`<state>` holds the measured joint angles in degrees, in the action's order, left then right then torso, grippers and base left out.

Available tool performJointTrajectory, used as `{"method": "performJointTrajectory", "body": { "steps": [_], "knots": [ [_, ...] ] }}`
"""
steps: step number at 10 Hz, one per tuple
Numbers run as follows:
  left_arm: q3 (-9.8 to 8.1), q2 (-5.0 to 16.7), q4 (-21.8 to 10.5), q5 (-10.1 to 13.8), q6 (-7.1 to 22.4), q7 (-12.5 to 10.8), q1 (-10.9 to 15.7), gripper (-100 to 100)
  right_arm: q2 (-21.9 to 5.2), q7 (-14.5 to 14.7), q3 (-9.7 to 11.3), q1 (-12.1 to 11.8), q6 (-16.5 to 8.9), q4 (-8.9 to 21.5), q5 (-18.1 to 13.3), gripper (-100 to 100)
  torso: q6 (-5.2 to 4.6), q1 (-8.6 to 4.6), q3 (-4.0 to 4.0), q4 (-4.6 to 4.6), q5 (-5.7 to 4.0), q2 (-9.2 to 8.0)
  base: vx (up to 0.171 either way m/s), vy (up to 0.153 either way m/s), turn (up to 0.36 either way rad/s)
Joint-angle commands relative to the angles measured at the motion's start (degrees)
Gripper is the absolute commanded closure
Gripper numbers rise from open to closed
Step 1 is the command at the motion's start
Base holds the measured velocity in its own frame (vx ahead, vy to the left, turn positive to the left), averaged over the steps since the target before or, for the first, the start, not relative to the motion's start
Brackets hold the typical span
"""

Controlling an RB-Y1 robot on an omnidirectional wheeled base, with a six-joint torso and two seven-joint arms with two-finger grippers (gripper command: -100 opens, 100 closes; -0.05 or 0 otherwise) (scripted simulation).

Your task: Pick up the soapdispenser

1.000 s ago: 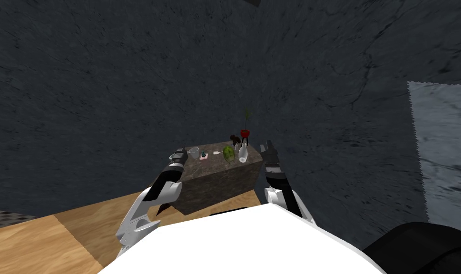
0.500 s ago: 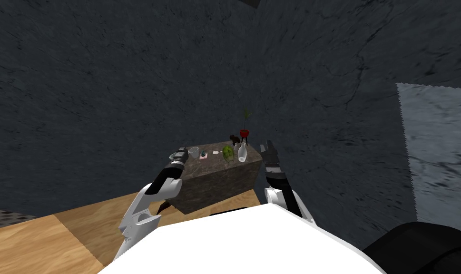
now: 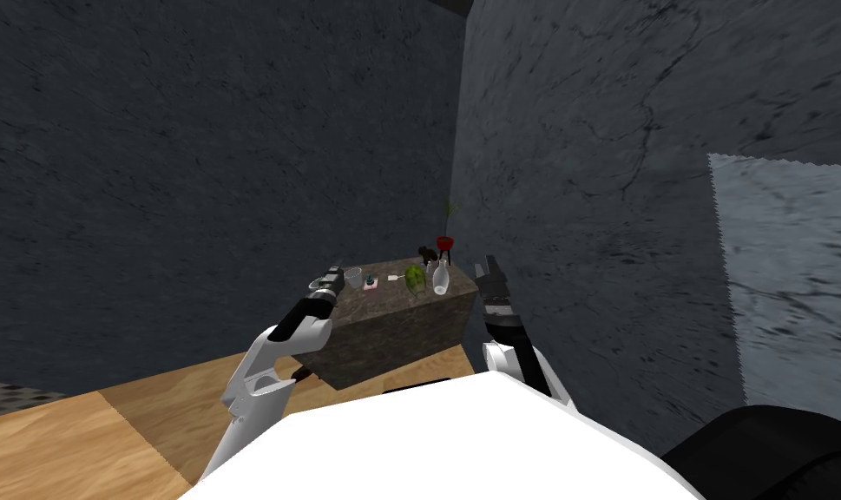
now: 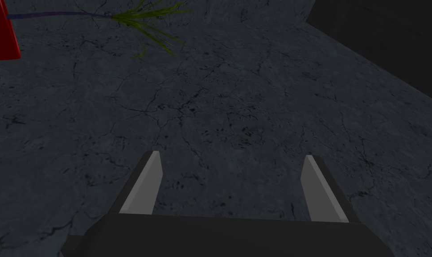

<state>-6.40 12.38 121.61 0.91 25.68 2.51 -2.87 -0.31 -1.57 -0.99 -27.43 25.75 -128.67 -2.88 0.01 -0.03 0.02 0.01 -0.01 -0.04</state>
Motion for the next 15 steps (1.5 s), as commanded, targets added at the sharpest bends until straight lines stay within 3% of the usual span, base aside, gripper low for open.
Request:
{"method": "performJointTrajectory", "body": {
  "steps": [1,2,4,5,7,8,10,11,13,14,15],
  "knots": [
    [-0.04,0.1,-0.3,0.1,2.2,0.1,0.4,-100,0.0,0.0,0.0,0.0,0.0,0.0,0.0,0,0.0,0.0,0.0,0.0,0.0,0.0,-0.007,-0.007,0.001],
    [-0.47,0.9,-0.8,0.9,4.2,0.3,2.6,-100,0.0,0.0,0.0,0.0,0.0,0.0,0.0,0,0.0,0.01,-0.01,0.0,0.0,0.01,-0.011,-0.014,-0.005],
    [-0.47,0.9,-0.8,0.9,6.8,0.3,2.6,-100,0.0,0.0,0.0,0.0,0.0,0.0,0.0,0,0.0,-0.02,-0.01,0.0,0.0,0.01,-0.01,-0.011,-0.003],
    [-0.91,1.7,-1.4,1.9,8.8,0.6,4.7,-100,0.0,0.0,0.0,0.0,0.0,0.0,0.0,0,0.0,0.01,-0.01,0.0,0.0,0.02,-0.009,-0.008,-0.006],
    [-0.91,1.7,-1.4,1.9,11.5,0.6,4.7,-100,0.0,0.0,0.0,0.0,0.0,0.0,0.0,0,0.0,0.0,-0.01,-0.01,0.0,0.02,-0.007,-0.008,-0.003],
    [-1.36,2.4,-1.9,2.8,13.3,0.9,6.9,-100,0.0,0.0,0.0,0.0,0.0,0.0,0.0,0,0.01,0.02,-0.01,-0.01,0.0,0.02,-0.007,-0.011,-0.006],
    [-1.36,2.4,-1.9,2.8,16.1,0.9,6.9,-100,0.0,0.0,0.0,0.0,0.0,0.0,0.0,0,0.0,-0.01,-0.02,-0.01,0.0,0.03,-0.004,-0.01,-0.003],
    [-1.81,3.0,-2.5,3.8,18.1,1.2,9.0,-100,0.0,0.0,0.0,0.0,0.0,0.0,0.0,0,0.01,0.01,-0.02,-0.01,0.0,0.03,-0.002,-0.012,-0.006],
    [-1.81,3.0,-2.5,3.8,20.8,1.2,9.0,-100,0.0,0.0,0.0,0.0,0.0,0.0,0.0,0,0.0,-0.01,-0.03,-0.01,0.0,0.04,-0.001,-0.009,-0.003],
    [-2.27,3.6,-3.2,4.8,22.6,1.4,11.1,-100,0.0,0.0,0.0,0.0,0.0,0.0,0.0,0,0.01,0.01,-0.03,-0.01,0.0,0.04,-0.001,-0.013,-0.007],
    [-2.27,3.6,-3.2,4.8,24.2,1.4,11.1,-100,0.0,0.0,0.0,0.0,0.0,0.0,0.0,0,0.0,-0.01,-0.03,-0.01,0.0,0.05,0.002,-0.012,-0.007]
  ]
}}
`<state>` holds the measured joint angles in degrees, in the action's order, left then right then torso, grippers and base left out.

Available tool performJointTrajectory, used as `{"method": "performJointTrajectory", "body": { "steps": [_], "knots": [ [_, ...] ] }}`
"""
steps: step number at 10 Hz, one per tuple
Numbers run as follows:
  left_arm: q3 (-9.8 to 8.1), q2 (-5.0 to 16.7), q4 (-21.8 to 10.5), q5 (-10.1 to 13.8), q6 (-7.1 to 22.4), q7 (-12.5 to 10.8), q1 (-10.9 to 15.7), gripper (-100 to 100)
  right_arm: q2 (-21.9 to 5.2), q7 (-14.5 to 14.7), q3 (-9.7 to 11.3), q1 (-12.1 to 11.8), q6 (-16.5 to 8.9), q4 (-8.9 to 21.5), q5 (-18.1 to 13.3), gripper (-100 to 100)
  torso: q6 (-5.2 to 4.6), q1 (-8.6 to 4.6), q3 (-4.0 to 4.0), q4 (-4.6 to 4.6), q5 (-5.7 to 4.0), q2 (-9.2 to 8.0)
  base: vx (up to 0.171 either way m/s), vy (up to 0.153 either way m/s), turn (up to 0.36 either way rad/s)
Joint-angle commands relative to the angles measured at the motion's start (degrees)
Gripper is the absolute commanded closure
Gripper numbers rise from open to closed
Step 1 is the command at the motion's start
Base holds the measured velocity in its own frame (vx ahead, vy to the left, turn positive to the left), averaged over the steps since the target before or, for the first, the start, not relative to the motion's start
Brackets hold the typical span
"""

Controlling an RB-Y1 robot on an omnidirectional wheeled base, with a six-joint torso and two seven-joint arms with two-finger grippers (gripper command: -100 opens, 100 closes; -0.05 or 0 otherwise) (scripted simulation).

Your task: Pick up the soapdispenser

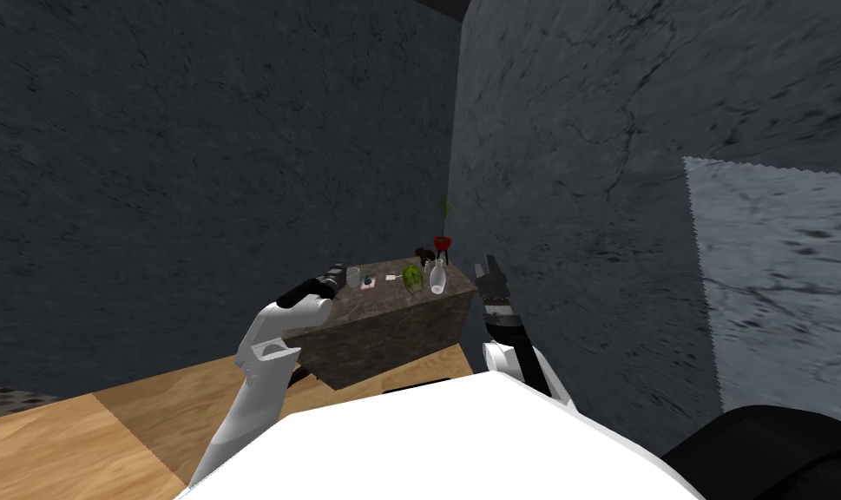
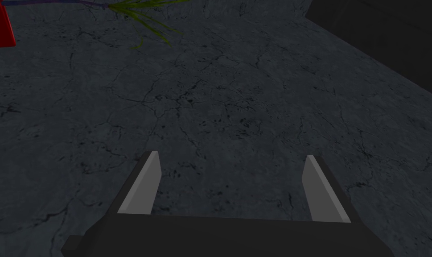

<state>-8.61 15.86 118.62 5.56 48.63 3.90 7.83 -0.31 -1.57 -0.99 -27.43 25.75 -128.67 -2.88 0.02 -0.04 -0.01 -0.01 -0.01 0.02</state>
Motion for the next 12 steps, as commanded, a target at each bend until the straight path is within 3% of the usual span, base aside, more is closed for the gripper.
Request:
{"method": "performJointTrajectory", "body": {
  "steps": [1,2,4,5,7,8,10,11,12],
  "knots": [
    [-0.06,0.1,-0.2,0.1,2.4,0.0,0.4,-100,0.0,0.0,0.0,0.0,0.0,0.0,0.0,0,0.0,0.0,0.0,0.0,0.0,0.0,0.0,0.0,0.0],
    [-0.52,0.5,-0.8,1.1,4.3,0.3,2.5,-100,0.0,0.0,0.0,0.0,0.0,0.0,0.0,0,0.0,0.03,0.0,0.0,0.01,0.0,0.003,-0.009,-0.009],
    [-0.52,0.5,-0.8,1.1,6.9,0.3,2.5,-100,0.0,0.0,0.0,0.0,0.0,0.0,0.0,0,0.0,0.01,-0.01,0.0,0.0,0.01,0.002,-0.005,-0.004],
    [-0.97,0.8,-1.4,2.1,8.7,0.6,4.4,-100,0.0,0.0,0.0,0.0,0.0,0.0,0.0,0,0.0,0.03,0.0,0.0,0.01,0.0,0.006,-0.01,-0.008],
    [-0.97,0.8,-1.4,2.1,11.3,0.6,4.4,-100,0.0,0.0,0.0,0.0,0.0,0.0,0.0,0,0.0,0.01,-0.01,-0.01,0.0,0.02,0.004,-0.005,-0.004],
    [-1.42,1.0,-2.0,3.0,13.3,0.8,6.3,-100,0.0,0.0,0.0,0.0,0.0,0.0,0.0,0,0.01,0.03,0.0,0.0,0.01,0.01,0.009,-0.008,-0.008],
    [-1.42,1.0,-2.0,3.0,15.5,0.8,6.3,-100,0.0,0.0,0.0,0.0,0.0,0.0,0.0,0,0.0,0.01,-0.02,-0.01,0.0,0.03,0.007,-0.007,-0.004],
    [-1.86,1.1,-2.6,4.0,17.6,1.1,8.2,-100,0.0,0.0,0.0,0.0,0.0,0.0,0.0,0,0.01,0.02,-0.01,-0.01,0.01,0.01,0.009,-0.01,-0.009],
    [-1.86,1.1,-2.6,4.0,19.1,1.1,8.2,-100,0.0,0.0,0.0,0.0,0.0,0.0,0.0,0,0.0,0.01,-0.01,0.0,0.0,0.03,0.014,-0.009,-0.008]
  ]
}}
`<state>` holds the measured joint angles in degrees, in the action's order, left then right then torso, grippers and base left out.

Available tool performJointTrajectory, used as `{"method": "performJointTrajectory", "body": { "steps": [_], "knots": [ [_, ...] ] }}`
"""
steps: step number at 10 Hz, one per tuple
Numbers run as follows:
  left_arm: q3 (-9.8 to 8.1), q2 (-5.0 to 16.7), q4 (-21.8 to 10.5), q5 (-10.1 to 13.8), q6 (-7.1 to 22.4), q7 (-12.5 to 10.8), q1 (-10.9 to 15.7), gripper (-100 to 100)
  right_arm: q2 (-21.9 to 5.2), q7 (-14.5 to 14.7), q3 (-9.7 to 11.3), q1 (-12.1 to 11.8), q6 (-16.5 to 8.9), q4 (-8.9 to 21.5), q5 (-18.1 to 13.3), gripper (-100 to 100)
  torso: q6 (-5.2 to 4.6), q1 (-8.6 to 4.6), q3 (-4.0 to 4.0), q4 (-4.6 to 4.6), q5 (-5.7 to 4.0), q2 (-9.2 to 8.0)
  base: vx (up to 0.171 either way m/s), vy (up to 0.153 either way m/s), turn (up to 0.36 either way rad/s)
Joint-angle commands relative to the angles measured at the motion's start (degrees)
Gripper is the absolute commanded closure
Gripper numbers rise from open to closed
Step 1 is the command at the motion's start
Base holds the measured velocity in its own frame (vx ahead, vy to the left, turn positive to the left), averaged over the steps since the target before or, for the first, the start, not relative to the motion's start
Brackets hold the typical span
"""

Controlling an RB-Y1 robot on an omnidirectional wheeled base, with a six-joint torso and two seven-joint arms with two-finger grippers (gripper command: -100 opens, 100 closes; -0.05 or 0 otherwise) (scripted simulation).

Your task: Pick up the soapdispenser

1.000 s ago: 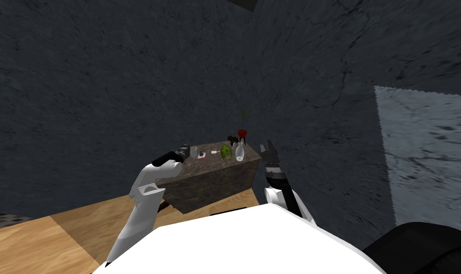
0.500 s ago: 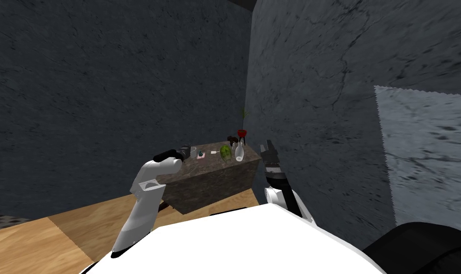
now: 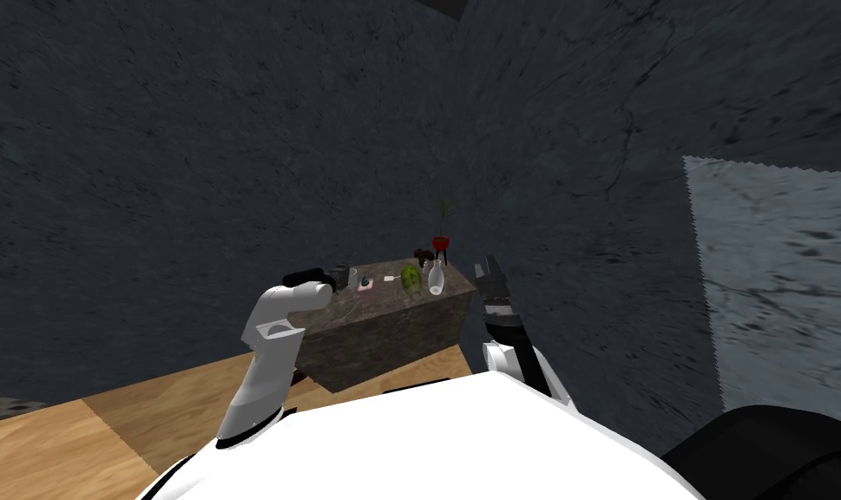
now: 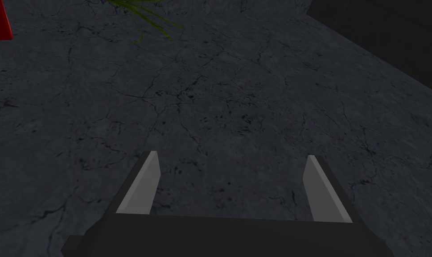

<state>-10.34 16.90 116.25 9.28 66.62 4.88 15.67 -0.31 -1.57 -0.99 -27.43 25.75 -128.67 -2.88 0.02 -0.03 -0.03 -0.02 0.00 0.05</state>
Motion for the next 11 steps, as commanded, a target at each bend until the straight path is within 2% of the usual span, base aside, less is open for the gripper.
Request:
{"method": "performJointTrajectory", "body": {
  "steps": [1,2,3,4,6,7,8,9,11],
  "knots": [
    [-0.13,0.1,-0.3,0.2,1.7,0.1,0.3,-100,0.0,0.0,0.0,0.0,0.0,0.0,0.0,0,0.0,0.0,0.0,0.0,0.0,0.0,0.008,-0.004,0.001],
    [-0.56,0.1,-0.8,1.2,4.0,0.3,2.1,-100,0.0,0.0,0.0,0.0,0.0,0.0,0.0,0,0.0,0.02,0.01,0.0,0.0,-0.01,0.012,-0.006,-0.009],
    [-0.56,0.1,-0.8,1.2,5.5,0.3,2.1,-100,0.0,0.0,0.0,0.0,0.0,0.0,0.0,0,0.0,0.01,0.0,0.0,0.0,0.0,0.014,-0.007,-0.008],
    [-0.99,0.1,-1.4,2.1,7.3,0.5,3.7,-100,0.0,0.0,0.0,0.0,0.0,0.0,0.0,0,0.0,0.01,0.0,0.0,0.0,0.0,0.022,-0.011,-0.01],
    [-0.99,0.1,-1.4,2.1,9.7,0.5,3.7,-100,0.0,0.0,0.0,0.0,0.0,0.0,0.0,0,0.0,0.0,-0.02,-0.01,0.0,0.04,0.017,-0.008,-0.003],
    [-1.41,0.0,-1.9,2.9,11.9,0.7,5.3,-100,0.0,0.0,0.0,0.0,0.0,0.0,0.0,0,0.01,0.02,0.0,0.0,0.01,0.0,0.018,-0.007,-0.009],
    [-1.41,0.0,-1.9,2.9,13.4,0.7,5.3,-100,0.0,0.0,0.0,0.0,0.0,0.0,0.0,0,-0.01,0.01,-0.01,0.0,0.0,0.02,0.021,-0.007,-0.009],
    [-1.81,-0.1,-2.4,3.8,15.1,1.0,6.7,-100,0.0,0.0,0.0,0.0,0.0,0.0,0.0,0,0.0,0.01,-0.02,-0.01,0.0,0.03,0.031,-0.007,-0.012],
    [-1.81,-0.1,-2.4,3.8,17.2,1.0,6.7,-100,0.0,0.0,0.0,0.0,0.0,0.0,0.0,0,0.01,0.01,-0.03,-0.02,0.0,0.05,0.018,-0.005,-0.003]
  ]
}}
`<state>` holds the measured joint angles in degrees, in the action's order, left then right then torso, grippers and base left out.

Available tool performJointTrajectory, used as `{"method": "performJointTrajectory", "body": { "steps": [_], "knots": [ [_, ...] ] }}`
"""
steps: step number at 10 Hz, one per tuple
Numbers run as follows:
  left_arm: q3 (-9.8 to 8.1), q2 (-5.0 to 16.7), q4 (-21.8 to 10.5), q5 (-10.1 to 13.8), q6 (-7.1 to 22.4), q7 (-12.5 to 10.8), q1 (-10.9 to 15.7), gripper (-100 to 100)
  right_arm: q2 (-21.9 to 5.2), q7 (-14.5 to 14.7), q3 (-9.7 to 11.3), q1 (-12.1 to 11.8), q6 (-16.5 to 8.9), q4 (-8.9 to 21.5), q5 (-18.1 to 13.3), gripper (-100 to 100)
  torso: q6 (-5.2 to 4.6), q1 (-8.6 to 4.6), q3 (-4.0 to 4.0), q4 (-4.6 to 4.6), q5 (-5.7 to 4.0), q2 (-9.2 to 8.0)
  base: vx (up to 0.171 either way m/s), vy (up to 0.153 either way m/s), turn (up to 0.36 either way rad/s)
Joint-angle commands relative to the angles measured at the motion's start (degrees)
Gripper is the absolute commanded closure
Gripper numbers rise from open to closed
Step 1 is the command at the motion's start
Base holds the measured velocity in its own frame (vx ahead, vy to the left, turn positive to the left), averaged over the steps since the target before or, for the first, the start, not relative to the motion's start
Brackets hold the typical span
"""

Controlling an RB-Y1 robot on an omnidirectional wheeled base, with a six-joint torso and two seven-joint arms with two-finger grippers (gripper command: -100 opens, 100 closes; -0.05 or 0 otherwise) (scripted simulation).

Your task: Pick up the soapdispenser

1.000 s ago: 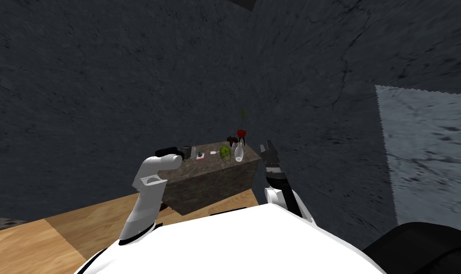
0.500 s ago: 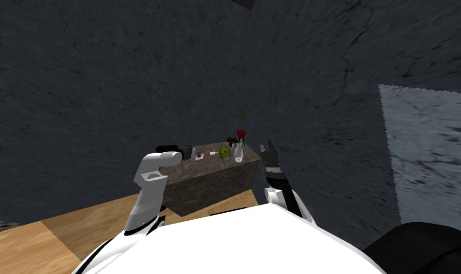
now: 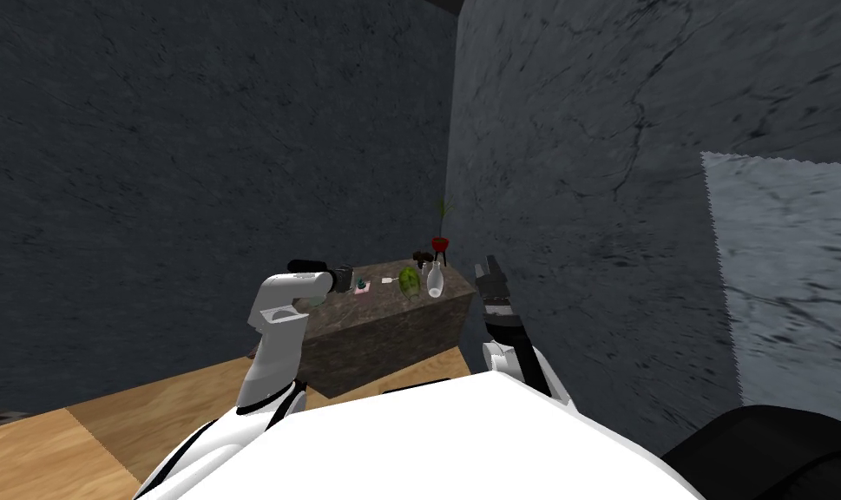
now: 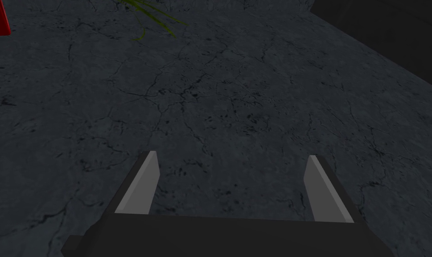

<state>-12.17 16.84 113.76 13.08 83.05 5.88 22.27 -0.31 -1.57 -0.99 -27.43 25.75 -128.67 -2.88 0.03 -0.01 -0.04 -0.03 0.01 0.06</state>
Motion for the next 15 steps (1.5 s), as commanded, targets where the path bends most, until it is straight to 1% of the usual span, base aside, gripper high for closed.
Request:
{"method": "performJointTrajectory", "body": {
  "steps": [1,2,3,4,5,6,7,8,9,10,11,12,13,14,15],
  "knots": [
    [-0.36,-0.1,-0.3,0.8,2.9,0.1,1.4,-100,0.0,0.0,0.0,0.0,0.0,0.0,0.0,0,0.0,0.0,0.0,0.0,0.0,0.0,0.019,-0.007,-0.011],
    [-0.36,-0.1,-0.3,0.8,4.3,0.1,1.4,-100,0.0,0.0,0.0,0.0,0.0,0.0,0.0,0,-0.01,-0.02,-0.01,0.0,-0.01,0.02,0.023,-0.006,-0.007],
    [-0.73,-0.1,-0.8,1.5,6.0,0.3,2.6,-100,0.0,0.0,0.0,0.0,0.0,0.0,0.0,0,0.0,-0.01,-0.01,0.0,0.0,0.03,0.033,-0.003,-0.012],
    [-0.73,-0.1,-0.8,1.5,7.7,0.3,2.6,-100,0.0,0.0,0.0,0.0,0.0,0.0,0.0,0,-0.01,-0.01,-0.03,-0.01,-0.01,0.06,0.028,-0.006,-0.008],
    [-1.07,0.0,-1.2,2.2,9.5,0.5,3.7,-100,0.0,0.0,0.0,0.0,0.0,0.0,0.0,0,0.0,-0.01,-0.03,-0.01,0.0,0.05,0.034,-0.01,-0.008],
    [-1.07,0.0,-1.2,2.2,10.9,0.5,3.7,-100,0.0,0.0,0.0,0.0,0.0,0.0,0.0,0,-0.01,-0.02,-0.04,-0.01,-0.01,0.07,0.029,-0.006,-0.007],
    [-1.39,0.1,-1.6,2.8,12.7,0.6,4.7,-100,0.0,0.0,0.0,0.0,0.0,0.0,0.0,0,0.0,-0.01,-0.04,-0.01,0.0,0.06,0.035,-0.008,-0.014],
    [-1.39,0.1,-1.6,2.8,14.0,0.6,4.7,-100,0.0,0.0,0.0,0.0,0.0,0.0,0.0,0,0.0,-0.02,-0.04,-0.01,-0.01,0.08,0.032,-0.005,-0.005],
    [-1.69,0.4,-2.0,3.4,15.8,0.8,5.6,-100,0.0,0.0,0.0,0.0,0.0,0.0,0.0,0,0.0,-0.01,-0.04,-0.02,0.0,0.07,0.037,-0.005,-0.013],
    [-1.69,0.4,-2.0,3.4,16.9,0.8,5.6,-100,0.0,0.0,0.0,0.0,0.0,0.0,0.0,0,0.0,-0.01,-0.04,-0.02,0.0,0.08,0.03,-0.004,-0.006],
    [-1.95,0.7,-2.4,3.9,18.9,0.9,6.3,-100,0.0,0.0,0.0,0.0,0.0,0.0,0.0,0,0.0,0.0,-0.04,-0.02,0.0,0.06,0.037,-0.004,-0.012],
    [-1.95,0.7,-2.4,3.9,19.6,0.9,6.3,-100,0.0,0.0,0.0,0.0,0.0,0.0,0.0,0,0.0,0.0,-0.04,-0.02,0.0,0.08,0.036,0.0,-0.006],
    [-2.19,1.2,-2.8,4.4,21.7,1.0,7.0,-100,0.0,0.0,0.0,0.0,0.0,0.0,0.0,0,0.0,0.01,-0.05,-0.02,0.0,0.08,0.044,-0.002,-0.013],
    [-2.19,1.2,-2.8,4.4,22.2,1.0,7.0,-100,0.0,0.0,0.0,0.0,0.0,0.0,0.0,0,0.0,0.01,-0.06,-0.02,0.0,0.1,0.034,-0.001,-0.005],
    [-2.4,1.6,-3.1,4.8,24.4,1.1,7.6,-100,0.0,0.0,0.0,0.0,0.0,0.0,0.0,0,0.0,0.01,-0.05,-0.02,0.0,0.07,0.035,-0.004,-0.012]
  ]
}}
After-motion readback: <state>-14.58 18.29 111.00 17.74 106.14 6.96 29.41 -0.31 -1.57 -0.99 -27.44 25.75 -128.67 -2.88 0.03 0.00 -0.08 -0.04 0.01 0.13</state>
